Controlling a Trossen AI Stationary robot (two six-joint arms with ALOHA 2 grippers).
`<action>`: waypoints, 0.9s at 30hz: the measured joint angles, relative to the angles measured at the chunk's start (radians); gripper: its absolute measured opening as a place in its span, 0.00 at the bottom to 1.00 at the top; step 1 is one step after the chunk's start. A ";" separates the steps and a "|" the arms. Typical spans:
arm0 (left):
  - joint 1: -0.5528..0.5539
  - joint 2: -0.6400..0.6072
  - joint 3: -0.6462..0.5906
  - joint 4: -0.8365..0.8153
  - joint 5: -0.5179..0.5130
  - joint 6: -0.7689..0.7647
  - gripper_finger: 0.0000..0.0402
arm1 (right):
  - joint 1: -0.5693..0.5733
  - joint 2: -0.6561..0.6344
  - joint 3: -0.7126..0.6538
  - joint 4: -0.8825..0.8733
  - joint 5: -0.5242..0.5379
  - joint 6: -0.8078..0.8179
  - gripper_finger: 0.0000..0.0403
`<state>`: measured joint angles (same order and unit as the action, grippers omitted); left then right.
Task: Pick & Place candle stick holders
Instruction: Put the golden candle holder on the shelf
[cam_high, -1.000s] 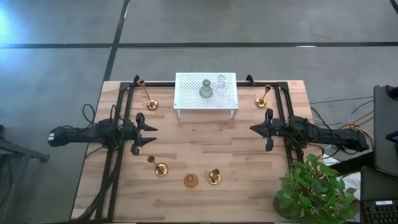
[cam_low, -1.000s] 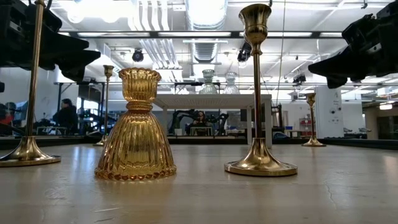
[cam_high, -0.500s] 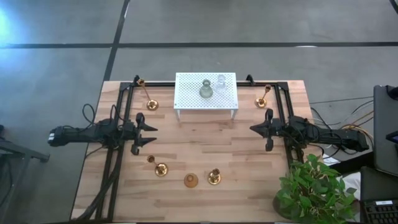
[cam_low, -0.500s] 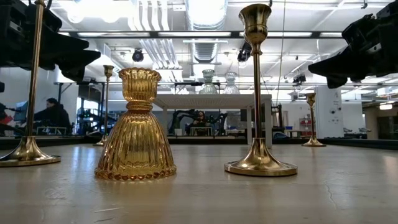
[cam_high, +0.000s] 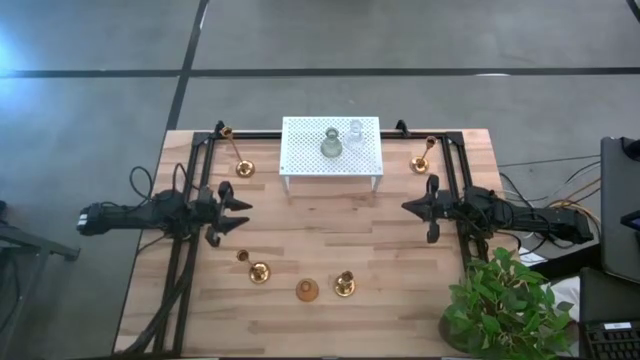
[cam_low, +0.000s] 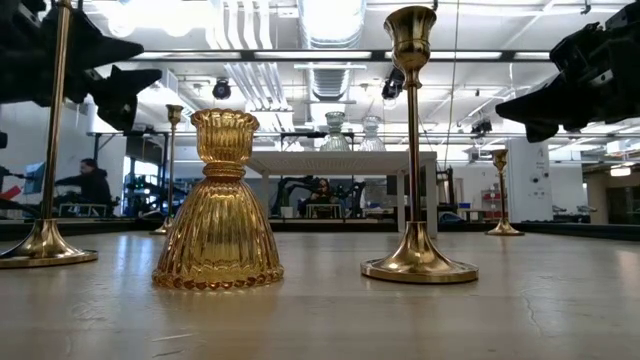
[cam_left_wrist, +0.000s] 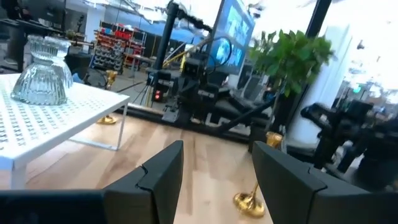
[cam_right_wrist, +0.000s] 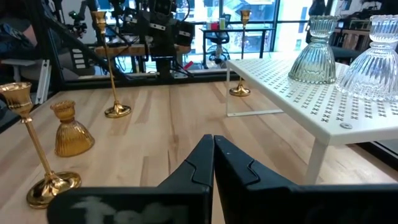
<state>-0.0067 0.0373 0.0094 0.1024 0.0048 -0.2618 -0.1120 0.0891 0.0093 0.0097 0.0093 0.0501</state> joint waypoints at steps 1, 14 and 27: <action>0.000 0.003 0.001 0.001 0.000 -0.001 0.49 | 0.000 0.000 0.000 0.000 0.000 -0.001 0.02; -0.017 0.058 0.016 -0.094 0.358 -0.077 0.49 | 0.000 0.001 0.000 0.000 0.000 -0.001 0.02; -0.047 0.299 0.034 -0.158 0.446 -0.005 0.49 | 0.000 0.002 0.000 0.000 -0.002 -0.001 0.02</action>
<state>-0.0534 0.3361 0.0437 -0.0560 0.4503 -0.2668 -0.1116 0.0910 0.0093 0.0093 0.0074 0.0494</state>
